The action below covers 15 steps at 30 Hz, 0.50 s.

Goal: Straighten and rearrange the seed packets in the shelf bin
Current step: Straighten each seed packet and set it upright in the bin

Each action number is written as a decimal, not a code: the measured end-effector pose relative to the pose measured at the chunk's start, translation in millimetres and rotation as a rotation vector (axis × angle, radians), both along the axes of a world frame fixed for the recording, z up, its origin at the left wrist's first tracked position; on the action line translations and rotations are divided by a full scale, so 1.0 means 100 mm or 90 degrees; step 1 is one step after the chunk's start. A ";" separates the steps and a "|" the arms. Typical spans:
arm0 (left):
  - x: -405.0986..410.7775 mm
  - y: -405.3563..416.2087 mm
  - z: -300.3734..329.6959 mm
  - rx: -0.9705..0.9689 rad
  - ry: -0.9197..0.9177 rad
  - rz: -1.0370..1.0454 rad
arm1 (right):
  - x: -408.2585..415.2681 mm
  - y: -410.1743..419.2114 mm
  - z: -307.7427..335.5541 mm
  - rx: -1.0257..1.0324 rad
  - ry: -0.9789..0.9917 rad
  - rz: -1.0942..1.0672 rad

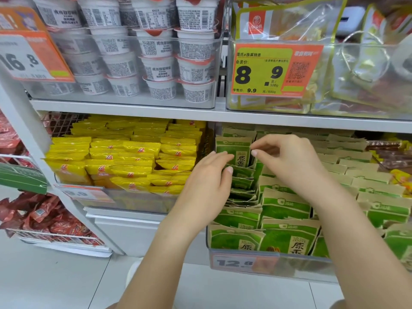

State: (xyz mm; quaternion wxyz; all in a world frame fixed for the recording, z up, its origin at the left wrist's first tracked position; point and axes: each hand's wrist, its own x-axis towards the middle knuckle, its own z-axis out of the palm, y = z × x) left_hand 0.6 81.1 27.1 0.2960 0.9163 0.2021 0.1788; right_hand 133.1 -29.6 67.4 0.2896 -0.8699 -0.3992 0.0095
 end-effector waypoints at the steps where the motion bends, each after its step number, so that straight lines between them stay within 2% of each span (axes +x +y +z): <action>1: 0.06 0.00 0.01 0.014 -0.010 0.006 | -0.01 -0.01 0.00 -0.030 0.002 0.007; 5: 0.26 0.04 0.04 0.089 0.023 0.031 | -0.03 -0.07 -0.07 -0.121 -0.008 0.020; 9: 0.37 0.07 0.08 0.135 0.109 0.030 | -0.06 -0.11 -0.10 -0.138 0.001 0.024; 15: 0.47 0.10 0.11 0.173 0.142 0.066 | -0.04 -0.15 -0.12 -0.136 0.014 0.046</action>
